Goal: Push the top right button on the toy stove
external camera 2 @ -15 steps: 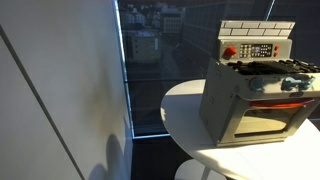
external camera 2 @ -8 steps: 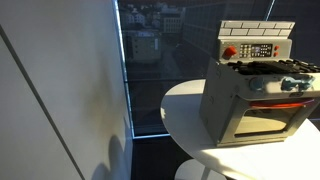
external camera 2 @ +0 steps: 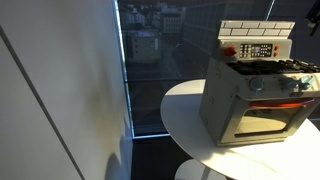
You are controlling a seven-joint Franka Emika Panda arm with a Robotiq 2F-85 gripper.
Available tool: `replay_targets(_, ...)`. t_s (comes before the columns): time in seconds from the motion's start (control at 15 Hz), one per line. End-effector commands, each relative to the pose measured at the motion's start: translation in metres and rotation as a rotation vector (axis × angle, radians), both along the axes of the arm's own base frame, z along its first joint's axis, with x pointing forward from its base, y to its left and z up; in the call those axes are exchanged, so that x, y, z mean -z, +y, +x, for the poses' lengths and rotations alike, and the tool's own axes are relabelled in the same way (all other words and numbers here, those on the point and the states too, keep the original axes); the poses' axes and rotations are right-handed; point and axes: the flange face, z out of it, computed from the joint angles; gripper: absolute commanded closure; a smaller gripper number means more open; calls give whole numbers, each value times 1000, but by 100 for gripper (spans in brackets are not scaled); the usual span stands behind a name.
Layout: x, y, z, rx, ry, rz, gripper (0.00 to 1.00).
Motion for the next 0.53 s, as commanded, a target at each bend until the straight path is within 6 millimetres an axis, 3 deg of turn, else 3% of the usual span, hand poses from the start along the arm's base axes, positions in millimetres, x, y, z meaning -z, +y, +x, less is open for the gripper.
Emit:
replay_targets(0.0, 4, -17, 26, 31, -26, 42, 0)
replay_targets(0.47, 33, -47, 54, 77, -47, 47, 0)
